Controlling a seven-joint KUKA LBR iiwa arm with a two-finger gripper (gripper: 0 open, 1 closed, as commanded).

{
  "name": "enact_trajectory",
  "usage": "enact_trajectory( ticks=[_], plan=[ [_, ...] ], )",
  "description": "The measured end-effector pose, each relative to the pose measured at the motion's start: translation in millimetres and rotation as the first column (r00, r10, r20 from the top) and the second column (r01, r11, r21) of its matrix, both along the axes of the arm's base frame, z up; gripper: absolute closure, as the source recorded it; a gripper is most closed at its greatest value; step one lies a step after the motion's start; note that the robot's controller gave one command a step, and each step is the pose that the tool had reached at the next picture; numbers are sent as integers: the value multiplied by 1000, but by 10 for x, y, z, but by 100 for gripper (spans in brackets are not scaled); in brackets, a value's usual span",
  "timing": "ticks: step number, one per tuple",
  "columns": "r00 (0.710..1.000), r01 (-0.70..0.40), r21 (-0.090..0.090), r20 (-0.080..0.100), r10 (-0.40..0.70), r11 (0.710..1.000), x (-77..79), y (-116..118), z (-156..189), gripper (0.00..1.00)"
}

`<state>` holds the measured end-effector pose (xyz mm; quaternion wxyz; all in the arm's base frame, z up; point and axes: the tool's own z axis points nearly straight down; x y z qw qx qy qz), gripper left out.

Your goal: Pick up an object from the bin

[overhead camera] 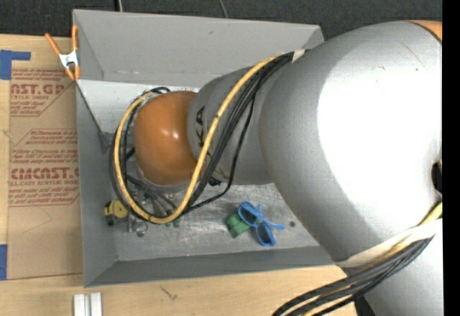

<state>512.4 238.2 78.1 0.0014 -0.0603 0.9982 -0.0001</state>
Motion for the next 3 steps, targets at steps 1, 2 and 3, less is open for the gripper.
enact_trajectory(
  ticks=[1, 2, 3],
  plan=[
    [1000, 9, 4, 6, -9, 1000, 96, -56, 1056, 100],
    [1000, 9, 2, -1, -9, 1000, 78, -60, 1005, 0],
    [1000, -22, -2, -9, 22, 1000, 24, -168, 47, 0]
  ],
)
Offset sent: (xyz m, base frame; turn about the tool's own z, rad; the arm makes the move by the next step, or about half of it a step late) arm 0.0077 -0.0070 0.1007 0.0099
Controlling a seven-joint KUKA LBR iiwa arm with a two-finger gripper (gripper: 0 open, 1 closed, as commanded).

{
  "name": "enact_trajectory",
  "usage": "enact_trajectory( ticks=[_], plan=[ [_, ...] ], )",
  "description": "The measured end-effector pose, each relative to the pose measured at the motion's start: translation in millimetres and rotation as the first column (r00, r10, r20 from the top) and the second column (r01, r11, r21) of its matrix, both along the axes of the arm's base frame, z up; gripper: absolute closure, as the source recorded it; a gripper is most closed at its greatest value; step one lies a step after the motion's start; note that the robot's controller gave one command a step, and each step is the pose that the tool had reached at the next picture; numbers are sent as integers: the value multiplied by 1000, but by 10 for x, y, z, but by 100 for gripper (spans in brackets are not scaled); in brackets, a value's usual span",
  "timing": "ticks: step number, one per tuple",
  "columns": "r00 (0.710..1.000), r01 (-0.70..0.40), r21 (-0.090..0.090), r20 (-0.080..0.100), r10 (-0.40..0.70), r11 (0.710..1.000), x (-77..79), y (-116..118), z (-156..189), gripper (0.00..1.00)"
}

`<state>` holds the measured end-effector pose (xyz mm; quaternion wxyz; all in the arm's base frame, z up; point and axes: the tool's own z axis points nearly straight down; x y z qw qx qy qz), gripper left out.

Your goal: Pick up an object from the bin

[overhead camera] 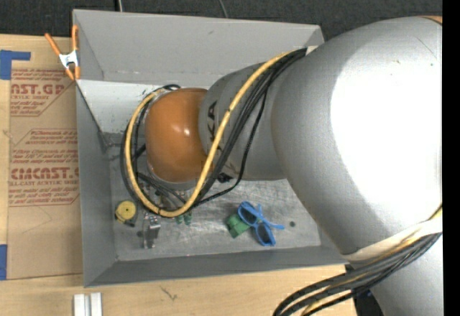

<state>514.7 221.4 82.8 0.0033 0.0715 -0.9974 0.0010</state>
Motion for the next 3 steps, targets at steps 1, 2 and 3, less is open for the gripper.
enact_trajectory(
  ticks=[1, 2, 3],
  plan=[
    [984, -178, 4, 8, 178, 984, 122, 119, -60, 0],
    [984, -177, 4, 8, 177, 984, 125, 116, -49, 100],
    [987, -160, 5, 17, 160, 987, 177, 67, 1124, 100]
  ],
)
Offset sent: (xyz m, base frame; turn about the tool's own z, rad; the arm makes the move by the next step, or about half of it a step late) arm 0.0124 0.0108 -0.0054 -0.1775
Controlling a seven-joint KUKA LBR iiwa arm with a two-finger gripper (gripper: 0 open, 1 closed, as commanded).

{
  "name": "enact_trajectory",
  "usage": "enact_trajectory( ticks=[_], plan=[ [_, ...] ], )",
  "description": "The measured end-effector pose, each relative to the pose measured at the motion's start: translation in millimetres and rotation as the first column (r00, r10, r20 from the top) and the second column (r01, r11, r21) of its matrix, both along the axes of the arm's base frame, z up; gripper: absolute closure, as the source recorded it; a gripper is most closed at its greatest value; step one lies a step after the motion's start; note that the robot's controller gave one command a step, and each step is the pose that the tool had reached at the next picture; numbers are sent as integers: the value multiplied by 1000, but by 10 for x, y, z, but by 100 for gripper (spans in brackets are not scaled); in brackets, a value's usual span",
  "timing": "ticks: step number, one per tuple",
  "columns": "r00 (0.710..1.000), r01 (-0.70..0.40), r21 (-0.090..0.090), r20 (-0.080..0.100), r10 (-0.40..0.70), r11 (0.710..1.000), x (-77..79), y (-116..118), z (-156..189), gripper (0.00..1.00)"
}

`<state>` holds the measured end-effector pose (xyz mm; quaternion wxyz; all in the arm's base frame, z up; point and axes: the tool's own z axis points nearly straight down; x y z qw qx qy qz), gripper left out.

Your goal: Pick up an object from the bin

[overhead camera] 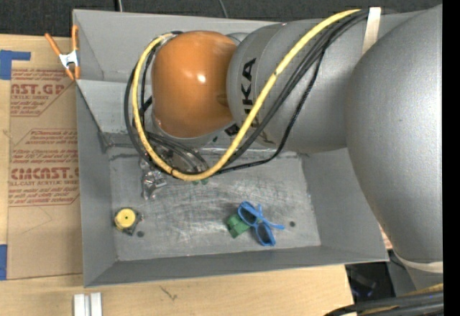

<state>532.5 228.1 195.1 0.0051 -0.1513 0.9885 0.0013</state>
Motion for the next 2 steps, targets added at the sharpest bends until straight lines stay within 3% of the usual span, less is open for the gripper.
enact_trajectory(
  ticks=[1, 2],
  plan=[
    [1000, -1, -3, -7, 0, 1000, -17, -6, -48, 0],
    [890, -456, -3, -13, 456, 890, -72, 1, -1049, 0]
  ],
)
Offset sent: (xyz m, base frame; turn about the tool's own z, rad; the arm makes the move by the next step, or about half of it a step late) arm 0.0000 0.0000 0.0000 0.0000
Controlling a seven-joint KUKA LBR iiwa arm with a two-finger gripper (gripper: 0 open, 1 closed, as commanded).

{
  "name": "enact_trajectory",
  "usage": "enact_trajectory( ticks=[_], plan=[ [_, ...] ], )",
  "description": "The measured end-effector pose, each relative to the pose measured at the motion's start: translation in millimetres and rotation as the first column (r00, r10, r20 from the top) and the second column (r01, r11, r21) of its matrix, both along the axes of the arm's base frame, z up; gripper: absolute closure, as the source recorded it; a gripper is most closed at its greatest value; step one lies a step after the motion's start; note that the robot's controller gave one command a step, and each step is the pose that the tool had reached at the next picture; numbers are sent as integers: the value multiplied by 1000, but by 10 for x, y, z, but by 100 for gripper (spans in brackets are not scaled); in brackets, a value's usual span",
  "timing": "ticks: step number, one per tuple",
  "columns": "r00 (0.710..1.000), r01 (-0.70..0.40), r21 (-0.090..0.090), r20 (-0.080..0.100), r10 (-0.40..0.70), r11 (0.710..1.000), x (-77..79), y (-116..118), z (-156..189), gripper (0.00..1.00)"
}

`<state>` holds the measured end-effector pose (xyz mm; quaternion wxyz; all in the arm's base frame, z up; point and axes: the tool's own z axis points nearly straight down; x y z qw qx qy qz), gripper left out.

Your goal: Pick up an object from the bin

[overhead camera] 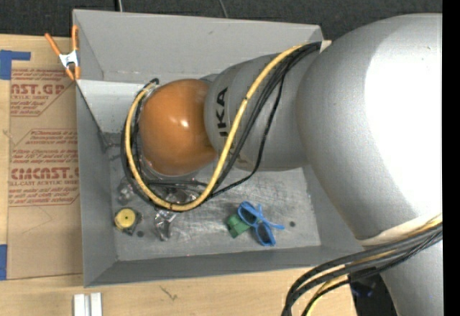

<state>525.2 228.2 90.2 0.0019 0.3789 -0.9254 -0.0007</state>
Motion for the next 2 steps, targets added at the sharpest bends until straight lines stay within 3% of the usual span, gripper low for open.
enact_trajectory(
  ticks=[1, 2],
  plan=[
    [983, -182, 3, 11, 182, 983, -205, 116, -183, 0],
    [983, -182, 5, 14, 181, 983, -195, 125, -162, 100]
  ],
)
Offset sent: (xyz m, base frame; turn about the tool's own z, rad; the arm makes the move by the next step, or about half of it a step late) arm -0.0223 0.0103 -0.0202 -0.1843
